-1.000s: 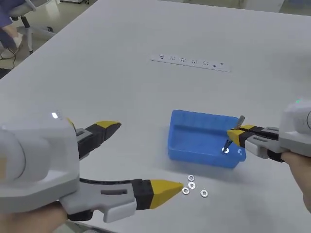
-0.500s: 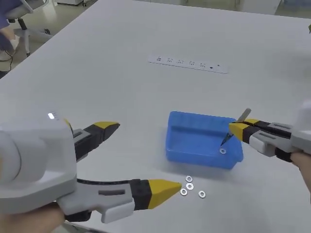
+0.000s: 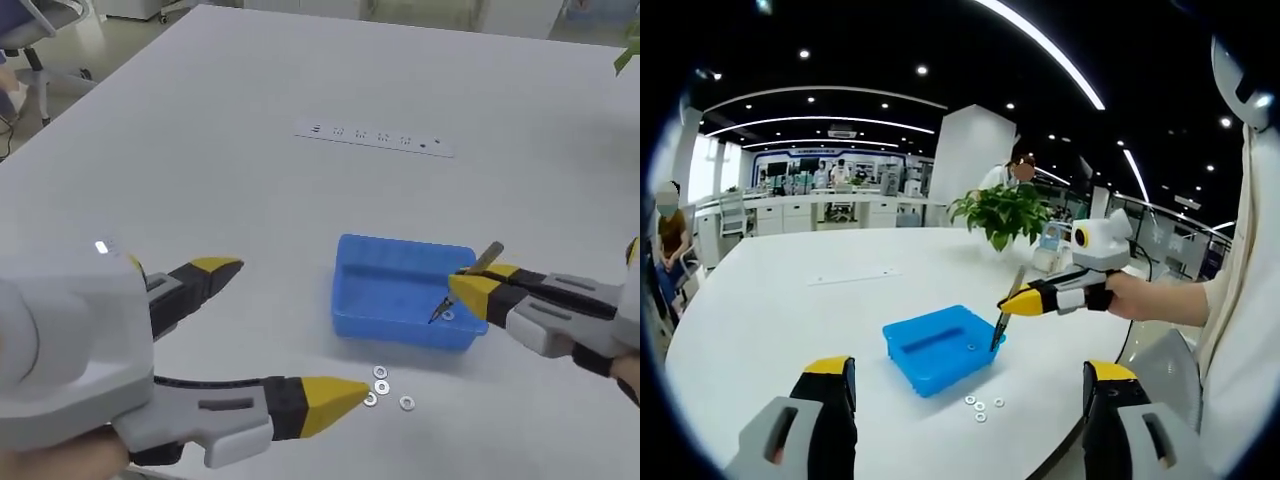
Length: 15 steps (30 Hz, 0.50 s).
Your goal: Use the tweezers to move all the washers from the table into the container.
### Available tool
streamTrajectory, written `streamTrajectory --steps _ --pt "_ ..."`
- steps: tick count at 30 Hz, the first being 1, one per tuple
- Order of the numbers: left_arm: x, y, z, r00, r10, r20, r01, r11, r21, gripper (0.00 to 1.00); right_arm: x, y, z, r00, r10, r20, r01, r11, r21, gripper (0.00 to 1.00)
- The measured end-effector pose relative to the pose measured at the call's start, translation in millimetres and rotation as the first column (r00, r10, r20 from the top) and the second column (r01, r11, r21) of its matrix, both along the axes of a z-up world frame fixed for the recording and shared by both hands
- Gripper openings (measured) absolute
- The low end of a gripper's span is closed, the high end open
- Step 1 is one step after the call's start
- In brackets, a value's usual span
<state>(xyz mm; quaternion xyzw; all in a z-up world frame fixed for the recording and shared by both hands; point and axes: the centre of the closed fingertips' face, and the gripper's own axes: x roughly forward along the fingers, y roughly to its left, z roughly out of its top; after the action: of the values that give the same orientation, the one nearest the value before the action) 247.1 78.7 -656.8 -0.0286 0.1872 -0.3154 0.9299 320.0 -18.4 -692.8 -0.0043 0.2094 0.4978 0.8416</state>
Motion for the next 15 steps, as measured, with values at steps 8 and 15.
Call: streamTrajectory --steps 8,15 --pt "-2.8 -1.7 0.1 1.000 -0.014 0.000 0.014 1.000 0.007 0.96 -21.6 7.0 -41.9 0.990 0.029 -0.138 -0.031 0.999 -0.010 0.02" --pt "-3.5 -0.4 0.4 1.000 -0.015 0.002 0.015 1.000 0.009 0.96 -28.0 6.1 -62.4 0.984 0.030 -0.174 -0.040 0.998 -0.054 0.02"
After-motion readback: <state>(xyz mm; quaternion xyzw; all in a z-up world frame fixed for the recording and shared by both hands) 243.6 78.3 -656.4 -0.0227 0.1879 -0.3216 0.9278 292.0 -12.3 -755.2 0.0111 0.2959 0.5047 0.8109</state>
